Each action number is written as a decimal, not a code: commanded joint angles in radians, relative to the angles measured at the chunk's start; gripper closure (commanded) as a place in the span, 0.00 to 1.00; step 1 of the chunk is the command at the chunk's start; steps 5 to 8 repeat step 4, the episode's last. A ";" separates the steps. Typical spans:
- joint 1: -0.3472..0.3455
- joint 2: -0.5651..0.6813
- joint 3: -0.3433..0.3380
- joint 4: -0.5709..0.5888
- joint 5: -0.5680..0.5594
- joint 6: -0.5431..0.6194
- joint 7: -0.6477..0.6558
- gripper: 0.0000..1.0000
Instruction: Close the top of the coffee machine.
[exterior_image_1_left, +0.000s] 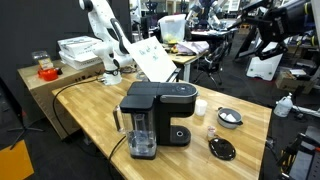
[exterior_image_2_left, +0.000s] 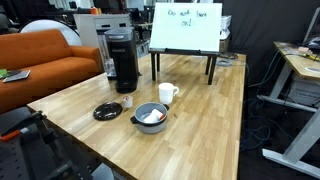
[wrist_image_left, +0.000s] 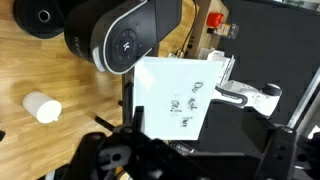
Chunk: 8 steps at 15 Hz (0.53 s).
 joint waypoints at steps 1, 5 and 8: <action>0.000 0.001 0.000 -0.002 0.000 0.000 0.000 0.02; 0.000 0.004 0.000 -0.002 0.000 0.000 0.000 0.02; 0.000 0.004 0.000 -0.002 0.000 0.000 0.000 0.02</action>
